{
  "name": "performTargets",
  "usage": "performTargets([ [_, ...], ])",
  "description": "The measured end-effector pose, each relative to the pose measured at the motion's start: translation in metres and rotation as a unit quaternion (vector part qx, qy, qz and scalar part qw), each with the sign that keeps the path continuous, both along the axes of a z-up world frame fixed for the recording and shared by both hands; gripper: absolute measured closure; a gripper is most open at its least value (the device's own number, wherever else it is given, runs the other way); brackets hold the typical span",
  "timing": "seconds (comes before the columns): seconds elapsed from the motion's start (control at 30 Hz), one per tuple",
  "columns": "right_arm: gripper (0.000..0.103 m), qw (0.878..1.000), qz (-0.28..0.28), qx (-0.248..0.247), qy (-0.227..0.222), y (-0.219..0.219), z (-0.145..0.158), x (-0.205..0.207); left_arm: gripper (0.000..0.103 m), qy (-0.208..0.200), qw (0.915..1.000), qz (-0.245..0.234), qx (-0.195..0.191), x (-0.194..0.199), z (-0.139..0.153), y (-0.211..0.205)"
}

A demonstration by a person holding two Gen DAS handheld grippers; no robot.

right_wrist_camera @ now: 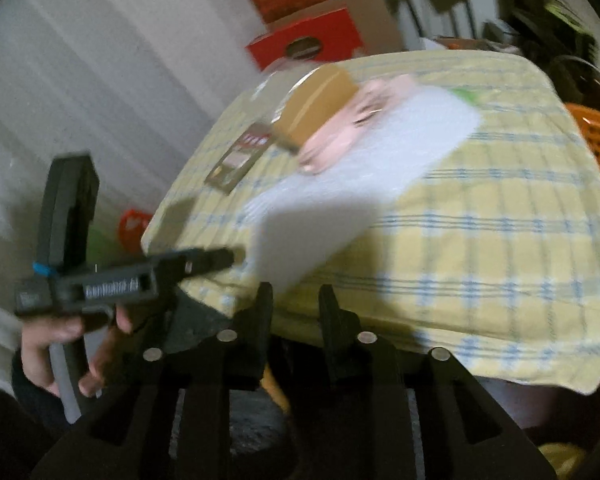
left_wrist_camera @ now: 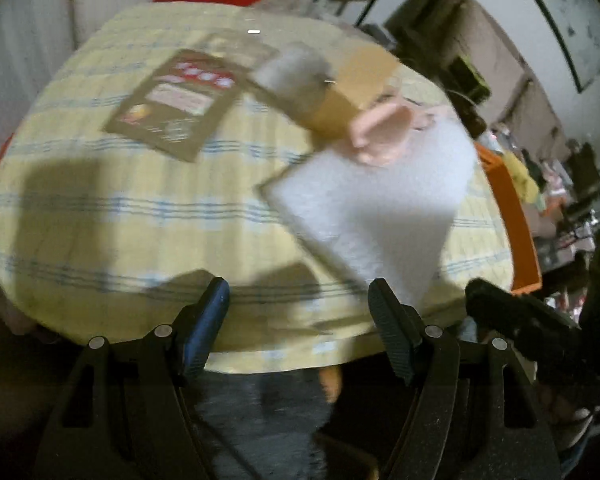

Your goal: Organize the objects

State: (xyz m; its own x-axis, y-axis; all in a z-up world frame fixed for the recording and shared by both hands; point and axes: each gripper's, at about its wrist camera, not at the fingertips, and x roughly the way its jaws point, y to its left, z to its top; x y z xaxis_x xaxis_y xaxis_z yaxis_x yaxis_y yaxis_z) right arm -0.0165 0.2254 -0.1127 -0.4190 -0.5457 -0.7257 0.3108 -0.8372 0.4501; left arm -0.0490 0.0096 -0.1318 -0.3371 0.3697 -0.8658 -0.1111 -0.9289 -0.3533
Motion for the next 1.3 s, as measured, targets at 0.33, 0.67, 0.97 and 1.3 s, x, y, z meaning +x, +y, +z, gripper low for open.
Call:
performTargets([
  [0.33,0.073,0.998,-0.064,0.015,0.014,0.052,0.011,0.003,0.036,0.05,0.9973,0.011,-0.053,-0.006,0.002,0.044],
  [0.67,0.071,0.997,-0.072,0.02,0.003,0.051,0.0,-0.002,0.081,0.071,0.9953,0.025,-0.061,-0.009,-0.003,0.048],
  [0.97,0.06,0.996,-0.065,0.058,0.032,0.045,0.009,-0.021,0.09,0.052,0.9979,0.017,-0.033,-0.012,-0.004,0.033],
  [1.3,0.025,0.987,-0.092,0.113,0.068,0.068,0.013,-0.102,0.088,0.047,0.9975,0.017,-0.051,-0.011,-0.004,0.036],
])
